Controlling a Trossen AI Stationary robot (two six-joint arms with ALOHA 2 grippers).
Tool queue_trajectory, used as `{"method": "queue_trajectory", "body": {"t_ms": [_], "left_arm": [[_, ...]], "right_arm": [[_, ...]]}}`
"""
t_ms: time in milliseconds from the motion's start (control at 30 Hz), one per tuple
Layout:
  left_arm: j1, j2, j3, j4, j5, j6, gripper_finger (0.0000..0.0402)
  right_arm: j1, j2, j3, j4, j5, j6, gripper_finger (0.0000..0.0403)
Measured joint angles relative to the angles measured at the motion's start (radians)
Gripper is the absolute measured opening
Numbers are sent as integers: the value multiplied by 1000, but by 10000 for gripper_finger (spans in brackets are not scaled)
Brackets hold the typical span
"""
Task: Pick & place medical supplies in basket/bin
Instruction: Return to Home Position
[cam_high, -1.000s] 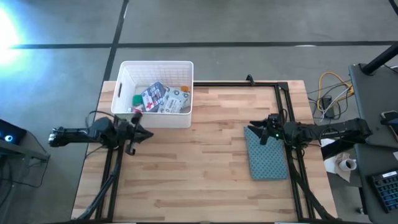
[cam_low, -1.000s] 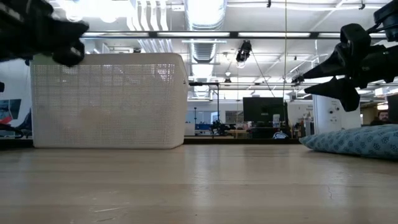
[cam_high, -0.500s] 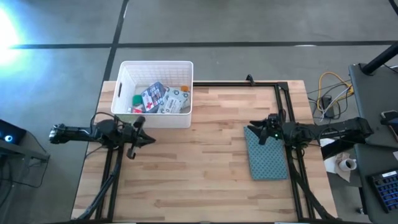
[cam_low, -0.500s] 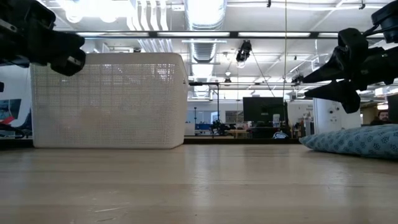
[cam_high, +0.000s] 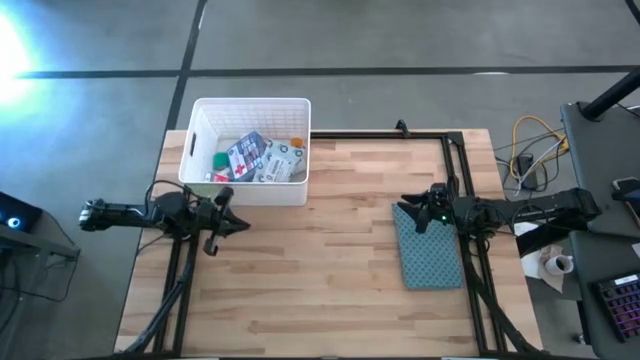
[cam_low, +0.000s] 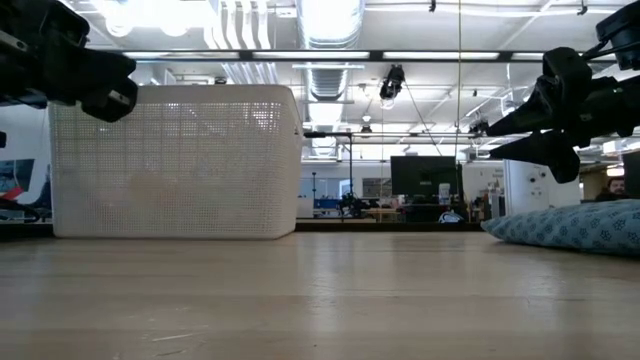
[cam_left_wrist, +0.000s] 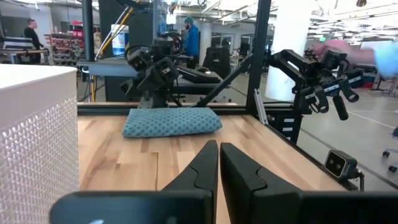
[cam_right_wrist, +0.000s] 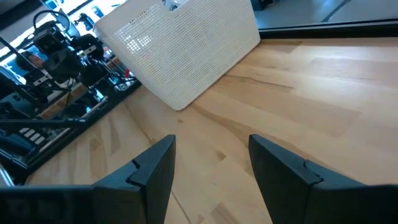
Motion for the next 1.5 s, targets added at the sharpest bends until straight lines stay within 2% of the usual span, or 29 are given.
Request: {"method": "queue_trajectory", "body": {"t_ms": [267,533,800,1300,1367,1500], "left_arm": [[0,0,0,0,1,0,0],[0,31,1,-1,2,0,0],[0,95,1,-1,1,0,0],[0,227,2,-2,1,0,0],[0,243,2,-2,2,0,0],[0,276,2,-2,1,0,0]], "right_arm": [[0,-12,0,0,-2,0,194],[0,-193,-1,2,-1,0,194],[0,-313,-1,2,-1,0,194],[4,-317,-2,5,-1,-3,194],[14,-317,-2,4,-14,-122,194],[40,-317,-2,2,-36,-532,194]]}}
